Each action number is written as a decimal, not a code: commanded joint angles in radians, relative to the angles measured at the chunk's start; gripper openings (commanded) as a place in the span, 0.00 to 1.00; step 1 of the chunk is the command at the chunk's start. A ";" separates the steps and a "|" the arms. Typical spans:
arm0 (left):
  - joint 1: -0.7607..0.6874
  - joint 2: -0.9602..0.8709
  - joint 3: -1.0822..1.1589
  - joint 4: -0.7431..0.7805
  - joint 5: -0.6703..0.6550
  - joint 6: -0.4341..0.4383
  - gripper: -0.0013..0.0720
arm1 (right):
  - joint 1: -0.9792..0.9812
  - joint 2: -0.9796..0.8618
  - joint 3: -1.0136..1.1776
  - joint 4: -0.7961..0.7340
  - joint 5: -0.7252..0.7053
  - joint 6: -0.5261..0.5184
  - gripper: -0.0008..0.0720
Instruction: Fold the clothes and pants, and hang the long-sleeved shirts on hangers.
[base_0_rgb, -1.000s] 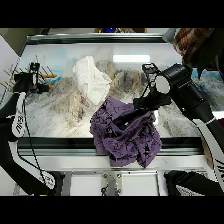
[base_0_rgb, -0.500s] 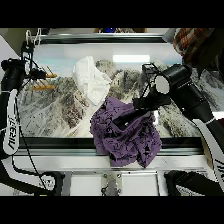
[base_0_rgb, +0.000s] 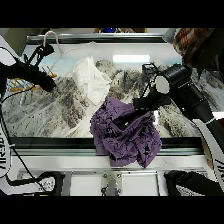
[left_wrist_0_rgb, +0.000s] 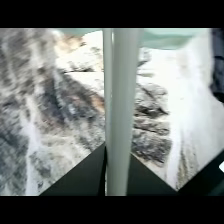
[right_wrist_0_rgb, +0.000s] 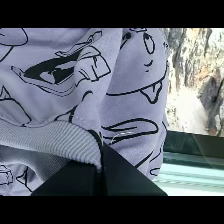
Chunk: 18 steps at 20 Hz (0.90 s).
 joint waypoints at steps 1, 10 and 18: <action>0.047 0.058 0.000 -0.201 -0.196 0.196 0.04 | 0.001 0.000 0.000 0.000 0.000 0.000 0.04; 0.129 0.115 -0.041 -0.211 -0.328 0.457 0.04 | 0.001 0.000 0.000 0.000 0.000 0.000 0.04; 0.140 0.115 -0.245 -0.235 -0.331 0.547 0.04 | 0.001 0.000 0.000 0.000 -0.001 0.000 0.04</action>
